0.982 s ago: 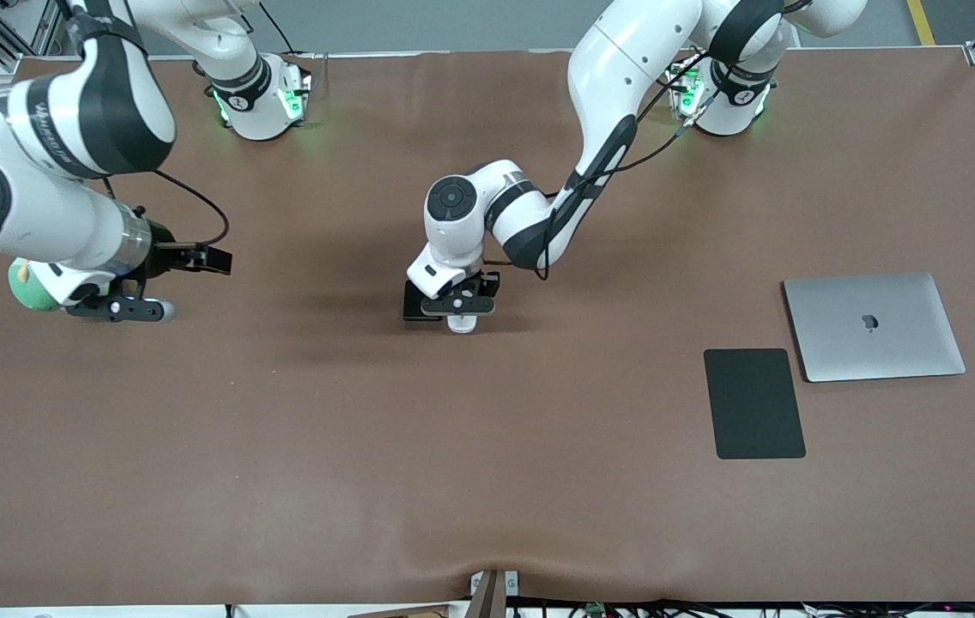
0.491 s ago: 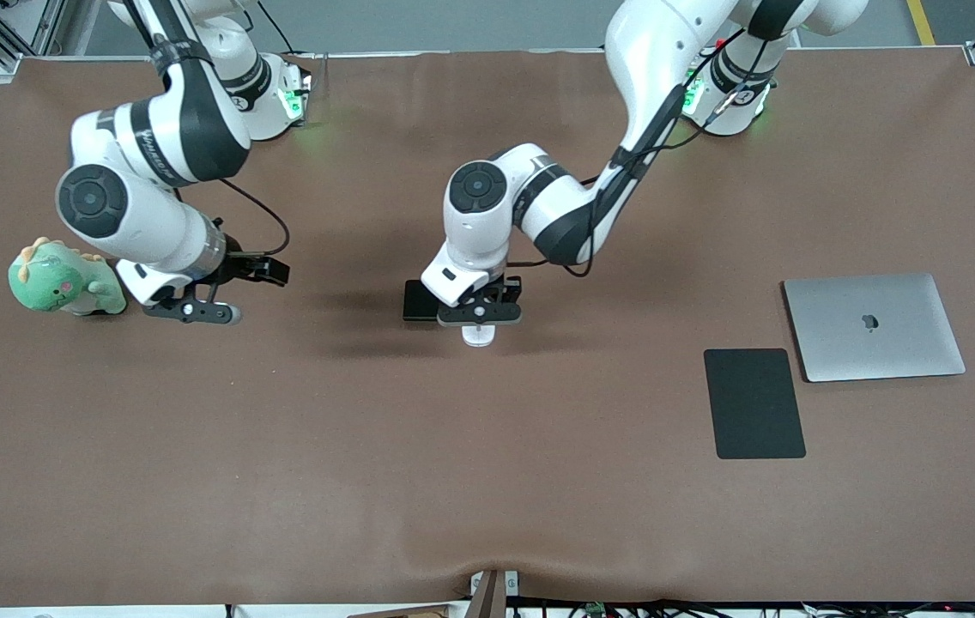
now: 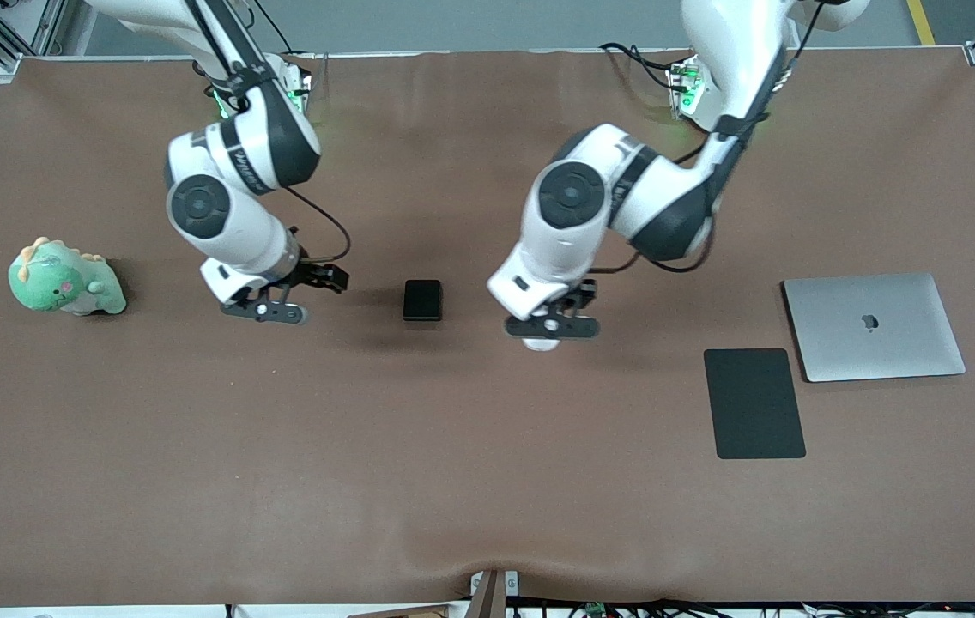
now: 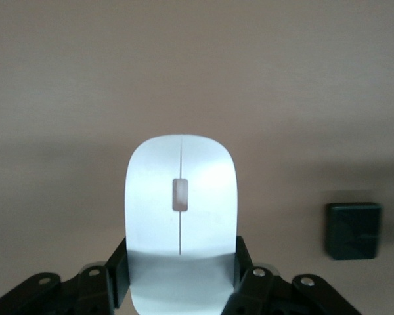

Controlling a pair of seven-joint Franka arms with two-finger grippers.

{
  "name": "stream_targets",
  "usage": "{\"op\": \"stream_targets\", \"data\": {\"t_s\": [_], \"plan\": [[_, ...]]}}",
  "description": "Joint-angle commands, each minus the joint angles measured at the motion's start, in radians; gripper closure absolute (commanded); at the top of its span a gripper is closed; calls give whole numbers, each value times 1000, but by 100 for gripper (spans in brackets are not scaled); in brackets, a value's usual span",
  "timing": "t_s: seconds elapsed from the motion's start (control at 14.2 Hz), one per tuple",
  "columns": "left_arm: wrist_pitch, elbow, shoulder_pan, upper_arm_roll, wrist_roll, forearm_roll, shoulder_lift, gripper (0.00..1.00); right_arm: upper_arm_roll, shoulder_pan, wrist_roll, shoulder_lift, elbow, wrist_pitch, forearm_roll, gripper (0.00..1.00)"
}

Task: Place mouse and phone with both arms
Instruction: 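Carry the mouse to the pad while the right gripper reaches the phone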

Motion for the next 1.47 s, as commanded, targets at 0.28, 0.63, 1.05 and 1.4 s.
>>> {"op": "stream_targets", "data": {"t_s": [0.28, 0.63, 1.05, 1.4], "plan": [[-13, -237, 262, -6, 292, -19, -194, 86, 74, 50, 164, 129, 4, 187, 38, 0], [1, -243, 406, -4, 412, -2, -194, 86, 93, 99, 218, 179, 4, 230, 38, 0], [123, -274, 471, 0, 472, 24, -175, 86, 93, 144, 227, 241, 4, 328, 36, 0], [271, -316, 486, 2, 469, 50, -112, 86, 91, 162, 227, 270, 4, 377, 25, 0]]}}
